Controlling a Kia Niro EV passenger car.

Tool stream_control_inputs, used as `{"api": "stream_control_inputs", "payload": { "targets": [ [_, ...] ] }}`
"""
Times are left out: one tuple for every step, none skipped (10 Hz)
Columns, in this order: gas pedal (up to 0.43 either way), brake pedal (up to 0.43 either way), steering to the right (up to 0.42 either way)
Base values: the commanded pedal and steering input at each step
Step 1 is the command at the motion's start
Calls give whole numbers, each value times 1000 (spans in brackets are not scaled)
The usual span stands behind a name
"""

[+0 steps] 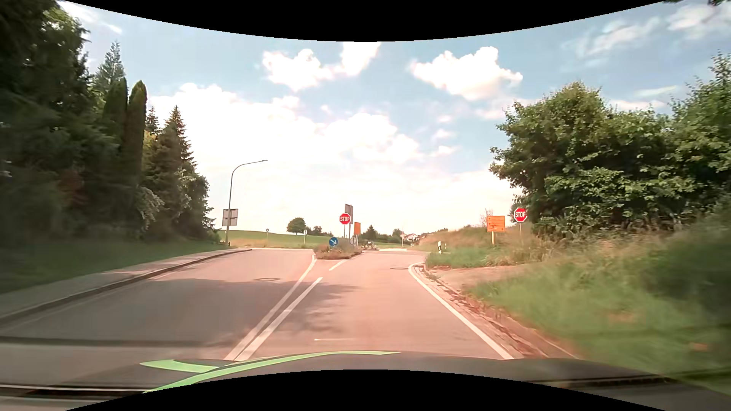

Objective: Follow the waypoints while adhering to traffic rules and regulations

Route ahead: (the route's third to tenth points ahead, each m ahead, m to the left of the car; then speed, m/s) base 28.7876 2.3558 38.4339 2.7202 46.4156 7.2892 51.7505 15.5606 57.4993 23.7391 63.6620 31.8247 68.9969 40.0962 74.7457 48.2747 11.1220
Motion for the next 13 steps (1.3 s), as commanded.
{"api": "stream_control_inputs", "payload": {
  "targets": [
    [0,140,15],
    [0,146,15],
    [0,140,15],
    [0,140,15],
    [0,134,15],
    [0,134,16],
    [0,128,16],
    [0,122,17],
    [0,122,18],
    [0,122,18],
    [0,122,19],
    [0,122,20],
    [0,134,22]
  ]
}}
